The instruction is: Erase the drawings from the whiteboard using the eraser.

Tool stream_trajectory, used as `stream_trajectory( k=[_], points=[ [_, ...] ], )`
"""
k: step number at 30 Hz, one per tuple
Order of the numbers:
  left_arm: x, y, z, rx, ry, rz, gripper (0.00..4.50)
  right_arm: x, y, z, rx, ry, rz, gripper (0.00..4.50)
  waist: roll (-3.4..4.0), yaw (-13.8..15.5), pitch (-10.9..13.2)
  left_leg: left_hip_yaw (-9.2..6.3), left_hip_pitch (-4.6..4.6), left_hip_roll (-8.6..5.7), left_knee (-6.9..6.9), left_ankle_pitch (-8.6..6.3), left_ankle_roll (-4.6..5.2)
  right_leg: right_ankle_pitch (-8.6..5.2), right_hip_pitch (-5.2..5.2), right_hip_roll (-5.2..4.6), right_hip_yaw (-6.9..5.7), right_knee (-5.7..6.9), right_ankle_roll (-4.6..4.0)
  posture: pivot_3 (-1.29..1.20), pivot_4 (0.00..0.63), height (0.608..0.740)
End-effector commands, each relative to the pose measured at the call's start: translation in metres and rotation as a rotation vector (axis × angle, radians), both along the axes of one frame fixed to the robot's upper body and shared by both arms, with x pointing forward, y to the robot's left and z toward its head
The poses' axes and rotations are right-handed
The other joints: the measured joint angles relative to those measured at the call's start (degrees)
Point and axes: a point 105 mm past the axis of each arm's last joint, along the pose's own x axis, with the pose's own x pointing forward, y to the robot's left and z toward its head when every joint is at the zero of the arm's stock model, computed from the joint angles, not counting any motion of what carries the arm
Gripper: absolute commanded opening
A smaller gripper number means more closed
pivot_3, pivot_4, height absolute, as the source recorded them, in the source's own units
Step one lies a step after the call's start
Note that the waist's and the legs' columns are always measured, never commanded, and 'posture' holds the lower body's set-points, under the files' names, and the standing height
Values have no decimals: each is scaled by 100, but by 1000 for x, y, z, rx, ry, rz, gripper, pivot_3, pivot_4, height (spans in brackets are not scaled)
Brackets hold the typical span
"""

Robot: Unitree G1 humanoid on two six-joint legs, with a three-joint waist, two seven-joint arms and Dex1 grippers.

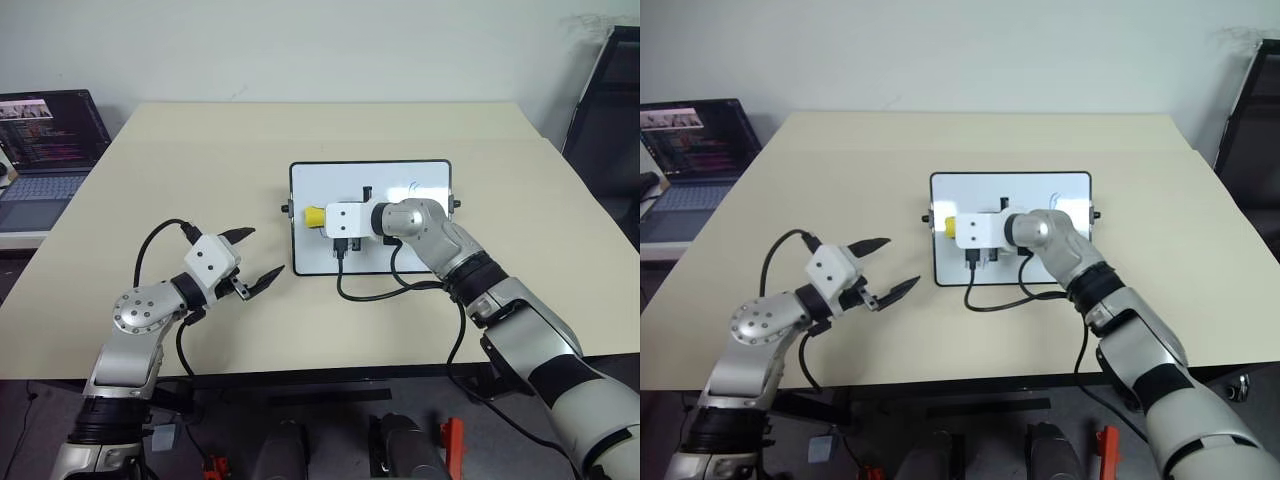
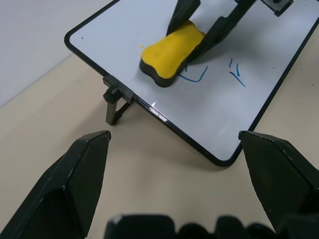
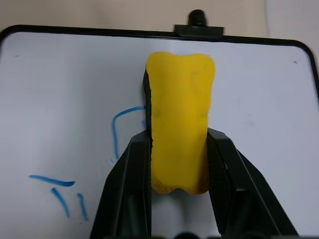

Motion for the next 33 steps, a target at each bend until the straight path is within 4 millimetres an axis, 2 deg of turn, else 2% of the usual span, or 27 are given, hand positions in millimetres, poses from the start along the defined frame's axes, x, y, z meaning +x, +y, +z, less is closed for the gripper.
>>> stream_trajectory(
  k=[1, 4, 8, 13, 18, 21, 24, 33],
  points=[
    [3, 0, 13, 2, -45, 3, 4500, -8, -18, -34, -115, 99, -12, 1111, -2, 1, -2, -2, 1, 0, 1, 0, 0, -1, 1, 0, -1, 1, 1, 0, 150, 740],
    [4, 0, 13, 2, -44, 1, 4500, -12, -20, -39, -127, 124, -3, 1111, -2, -9, -2, 0, 6, 1, 3, 1, 0, -4, 2, 1, 1, 5, 8, 0, 150, 740],
    [6, -1, 12, 2, -42, -2, 4500, -4, -25, -33, -104, 93, -49, 1111, -2, -2, -2, -6, 10, 4, 7, 4, -1, -4, 2, 6, -2, 17, 10, 0, 150, 740],
    [9, -3, 11, 1, -40, -7, 4500, 19, -33, -3, -30, 2, -153, 1110, -2, -7, -2, -5, 12, 4, 11, 7, 1, -9, 0, 8, 1, 29, -1, 0, 150, 740],
    [10, -8, 10, -4, -41, -20, 4500, 34, -44, 18, 1, -59, -230, 1108, -3, 6, -3, -11, 18, 2, 15, 17, 8, -24, -1, 7, -2, 52, -32, 0, 150, 740],
    [11, -10, 10, -5, -40, -28, 4500, 39, -48, 24, 4, -83, -250, 1108, -3, -6, -3, -9, 21, 3, 14, 17, 8, -27, -1, 9, 0, 55, -36, 0, 150, 740],
    [11, -12, 10, -6, -40, -33, 4500, 38, -47, 21, -6, -77, -239, 1103, -3, -13, -3, -10, 21, 4, 13, 17, 8, -28, -2, 11, 0, 56, -37, 0, 150, 740],
    [11, -11, 9, -2, -35, -36, 4500, 3, -26, -23, -107, 52, -59, 1102, -11, -42, -7, -10, 21, 7, 11, 16, 8, -28, -2, 13, 0, 55, -36, 0, 150, 740]
  ],
)
